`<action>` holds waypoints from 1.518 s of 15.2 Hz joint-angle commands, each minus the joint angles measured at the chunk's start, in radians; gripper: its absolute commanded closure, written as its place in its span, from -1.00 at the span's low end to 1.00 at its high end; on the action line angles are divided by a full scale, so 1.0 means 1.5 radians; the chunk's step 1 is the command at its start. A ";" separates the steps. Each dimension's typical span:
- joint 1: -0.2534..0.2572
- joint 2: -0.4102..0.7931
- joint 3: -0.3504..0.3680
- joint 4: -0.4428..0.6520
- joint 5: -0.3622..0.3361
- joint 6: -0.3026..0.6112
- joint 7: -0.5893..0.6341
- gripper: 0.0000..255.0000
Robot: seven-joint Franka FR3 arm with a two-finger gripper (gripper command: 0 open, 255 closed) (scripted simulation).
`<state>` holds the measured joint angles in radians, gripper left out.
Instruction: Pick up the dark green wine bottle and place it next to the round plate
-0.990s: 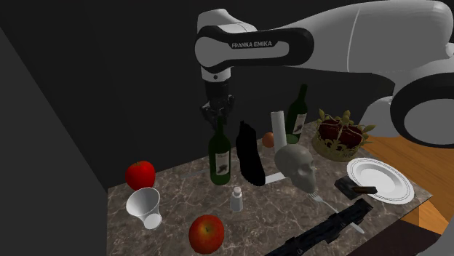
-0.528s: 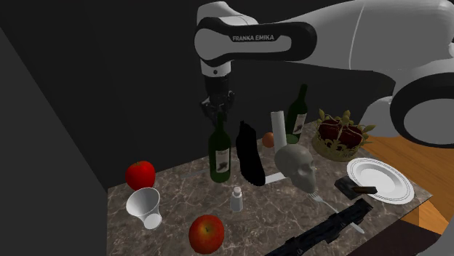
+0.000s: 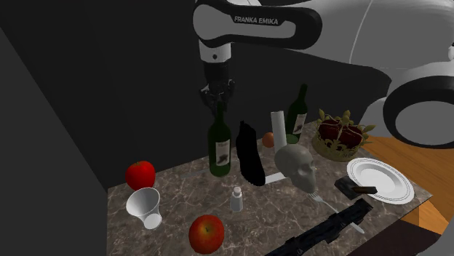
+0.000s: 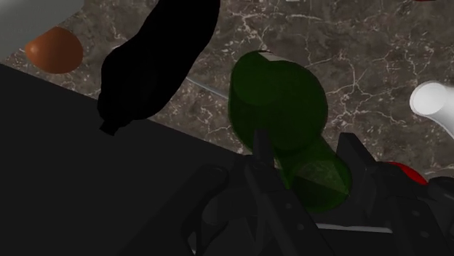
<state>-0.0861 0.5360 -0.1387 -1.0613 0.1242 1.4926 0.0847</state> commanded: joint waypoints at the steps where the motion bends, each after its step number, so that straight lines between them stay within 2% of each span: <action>1: -0.002 0.010 0.000 0.035 0.001 -0.025 0.002 1.00; 5: -0.008 0.033 0.001 0.108 0.004 -0.075 0.005 1.00; 8: -0.004 -0.075 -0.006 -0.033 -0.008 -0.043 -0.009 1.00; 12: -0.004 -0.187 -0.015 -0.157 -0.023 -0.030 -0.025 1.00; 17: -0.010 -0.305 -0.024 -0.265 -0.043 -0.040 -0.044 1.00; 23: -0.022 -0.427 -0.037 -0.348 -0.067 -0.078 -0.068 1.00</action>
<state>-0.1141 -0.0656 -0.1885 -1.5630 0.0312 1.3934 -0.0069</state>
